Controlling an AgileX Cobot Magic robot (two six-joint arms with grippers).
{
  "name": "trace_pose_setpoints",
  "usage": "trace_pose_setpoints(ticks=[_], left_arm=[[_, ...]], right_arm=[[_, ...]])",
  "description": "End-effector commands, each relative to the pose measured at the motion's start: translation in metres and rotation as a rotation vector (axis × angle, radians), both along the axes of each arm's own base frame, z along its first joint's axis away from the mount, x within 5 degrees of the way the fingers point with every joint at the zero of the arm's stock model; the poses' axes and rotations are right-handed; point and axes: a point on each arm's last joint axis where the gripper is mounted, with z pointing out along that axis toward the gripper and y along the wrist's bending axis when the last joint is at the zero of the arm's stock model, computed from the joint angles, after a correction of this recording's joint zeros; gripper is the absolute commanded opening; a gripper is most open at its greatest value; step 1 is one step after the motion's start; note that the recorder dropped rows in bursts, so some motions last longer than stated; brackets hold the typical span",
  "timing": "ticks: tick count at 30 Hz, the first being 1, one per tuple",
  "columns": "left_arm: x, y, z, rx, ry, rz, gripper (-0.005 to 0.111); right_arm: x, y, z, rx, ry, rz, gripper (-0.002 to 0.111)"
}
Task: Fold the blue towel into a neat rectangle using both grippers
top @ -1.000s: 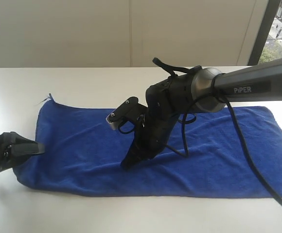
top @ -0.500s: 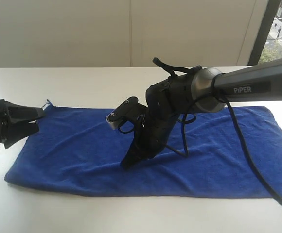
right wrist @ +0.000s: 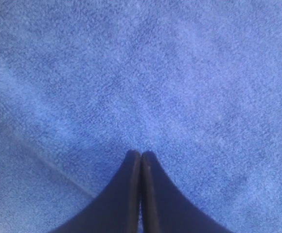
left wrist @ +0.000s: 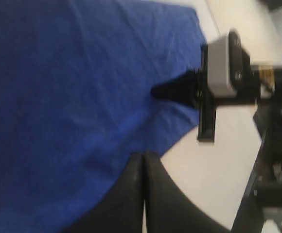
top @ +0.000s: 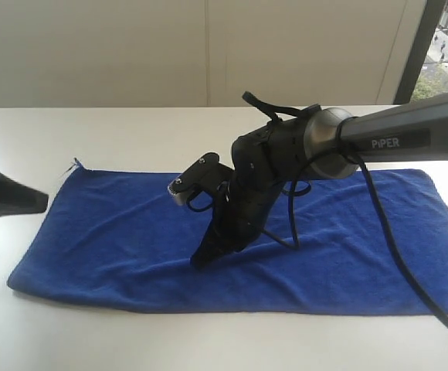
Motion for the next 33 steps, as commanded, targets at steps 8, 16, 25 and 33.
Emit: trace_pose_setpoints(ticks=[8, 16, 25, 33], left_arm=[[-0.047, -0.06, 0.008, 0.598, -0.029, -0.58, 0.0], [-0.045, -0.105, -0.002, 0.922, -0.268, -0.715, 0.0], [-0.046, -0.091, -0.032, 1.08, -0.178, -0.761, 0.0], [-0.043, -0.09, -0.045, 1.113, -0.309, -0.676, 0.0]], right_arm=[[0.001, -0.001, 0.001, 0.008, -0.013, -0.007, 0.0], [0.001, -0.001, 0.001, 0.008, -0.013, -0.007, 0.0], [0.001, -0.001, 0.001, 0.009, -0.014, -0.007, 0.0], [0.001, -0.001, 0.001, 0.008, -0.012, -0.007, 0.0]])
